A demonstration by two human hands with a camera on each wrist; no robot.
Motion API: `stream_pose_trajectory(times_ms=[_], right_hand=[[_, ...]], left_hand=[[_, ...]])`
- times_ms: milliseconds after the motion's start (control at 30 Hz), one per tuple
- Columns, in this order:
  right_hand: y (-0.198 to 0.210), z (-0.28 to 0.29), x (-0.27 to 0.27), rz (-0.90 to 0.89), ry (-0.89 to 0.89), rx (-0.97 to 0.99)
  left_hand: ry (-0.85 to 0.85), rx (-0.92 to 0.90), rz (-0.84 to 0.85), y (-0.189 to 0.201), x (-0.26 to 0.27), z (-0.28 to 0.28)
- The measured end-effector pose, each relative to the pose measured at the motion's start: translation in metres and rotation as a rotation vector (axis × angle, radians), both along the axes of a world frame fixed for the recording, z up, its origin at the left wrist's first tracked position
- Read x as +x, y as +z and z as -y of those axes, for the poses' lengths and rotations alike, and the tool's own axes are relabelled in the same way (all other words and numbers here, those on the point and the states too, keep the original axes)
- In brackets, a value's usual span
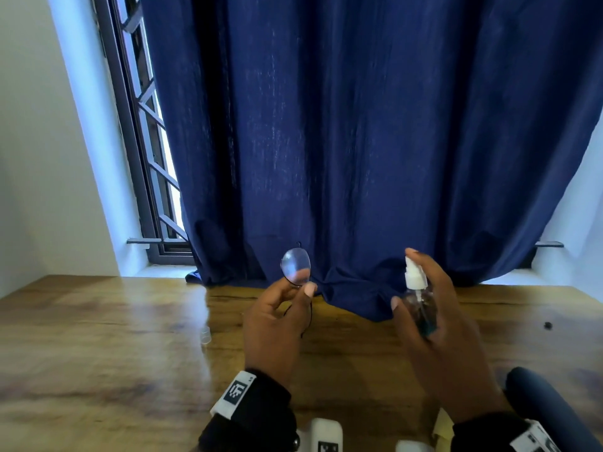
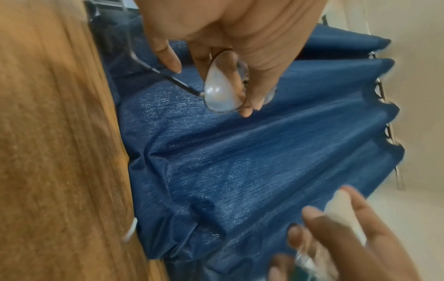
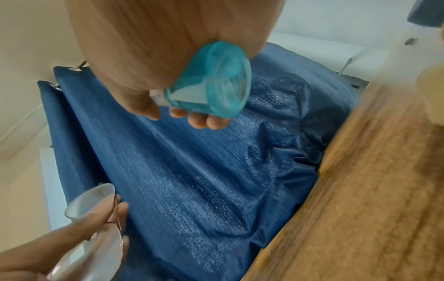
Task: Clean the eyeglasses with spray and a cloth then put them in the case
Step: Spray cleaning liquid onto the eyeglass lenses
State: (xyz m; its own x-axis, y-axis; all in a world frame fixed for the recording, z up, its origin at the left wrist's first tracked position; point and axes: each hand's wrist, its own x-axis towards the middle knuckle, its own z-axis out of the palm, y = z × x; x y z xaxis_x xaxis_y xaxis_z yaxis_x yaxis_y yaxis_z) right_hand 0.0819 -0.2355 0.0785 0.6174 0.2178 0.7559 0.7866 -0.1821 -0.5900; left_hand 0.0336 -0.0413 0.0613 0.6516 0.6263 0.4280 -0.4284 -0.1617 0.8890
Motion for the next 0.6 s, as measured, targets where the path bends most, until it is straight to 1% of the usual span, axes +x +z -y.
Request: stream_pose_trajectory(times_ms=[67,133,233,333,400,467,533,600], right_hand=[[0.0,0.002,0.003,-0.009,-0.04,0.007],[0.002,0.003,0.003,0.022,-0.064,0.017],[0.003,0.002,0.0,0.094,-0.05,0.001],[0.001,0.0,0.0,0.061,-0.004,-0.037],[0.0,0.001,0.001,0.042,0.028,-0.097],[-0.001,0.0,0.002,0.043,0.041,-0.163],[-0.001,0.0,0.002,0.022,0.055,-0.189],[-0.002,-0.001,0.002,0.008,0.071,-0.194]], left_hand=[[-0.028,-0.039,-0.004,0.001,-0.001,-0.003],[-0.041,-0.032,-0.019,0.001,-0.002,-0.005],[-0.028,-0.01,-0.004,-0.001,-0.002,-0.004],[-0.025,-0.018,-0.013,-0.002,-0.002,-0.003],[-0.063,-0.108,-0.014,-0.002,-0.001,-0.005],[-0.072,-0.257,0.008,0.0,0.0,-0.009],[-0.074,-0.389,0.043,0.002,0.001,-0.013],[-0.088,-0.461,0.067,0.003,0.002,-0.016]])
